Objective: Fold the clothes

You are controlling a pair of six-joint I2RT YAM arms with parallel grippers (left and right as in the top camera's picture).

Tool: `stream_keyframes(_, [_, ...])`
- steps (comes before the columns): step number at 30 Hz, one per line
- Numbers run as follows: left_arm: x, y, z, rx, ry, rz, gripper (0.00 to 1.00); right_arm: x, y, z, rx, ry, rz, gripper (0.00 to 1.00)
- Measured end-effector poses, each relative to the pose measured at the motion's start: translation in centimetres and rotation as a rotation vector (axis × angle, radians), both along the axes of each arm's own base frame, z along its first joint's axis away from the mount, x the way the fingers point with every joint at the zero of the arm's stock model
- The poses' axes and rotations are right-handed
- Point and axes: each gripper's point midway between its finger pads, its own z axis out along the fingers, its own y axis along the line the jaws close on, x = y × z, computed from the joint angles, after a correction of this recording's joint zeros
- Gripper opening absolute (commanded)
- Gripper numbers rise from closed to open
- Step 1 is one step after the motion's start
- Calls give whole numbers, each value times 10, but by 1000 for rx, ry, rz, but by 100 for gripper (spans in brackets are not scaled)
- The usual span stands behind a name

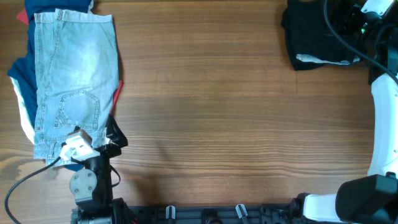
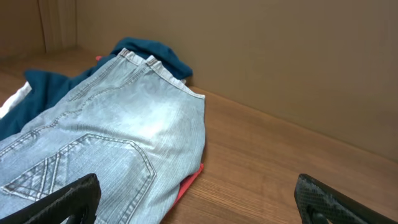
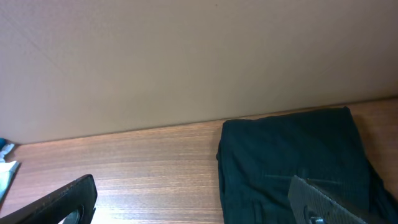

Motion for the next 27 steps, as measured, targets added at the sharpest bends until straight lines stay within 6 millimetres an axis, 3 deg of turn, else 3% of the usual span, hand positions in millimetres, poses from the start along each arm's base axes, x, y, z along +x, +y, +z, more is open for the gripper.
stream_keyframes(6, [4,2,-10,4,-18,8,100,0,0,0,0,0,0,100])
stream_keyframes(27, [4,2,-9,4,-20,10,100,0,0,0,0,0,0,100])
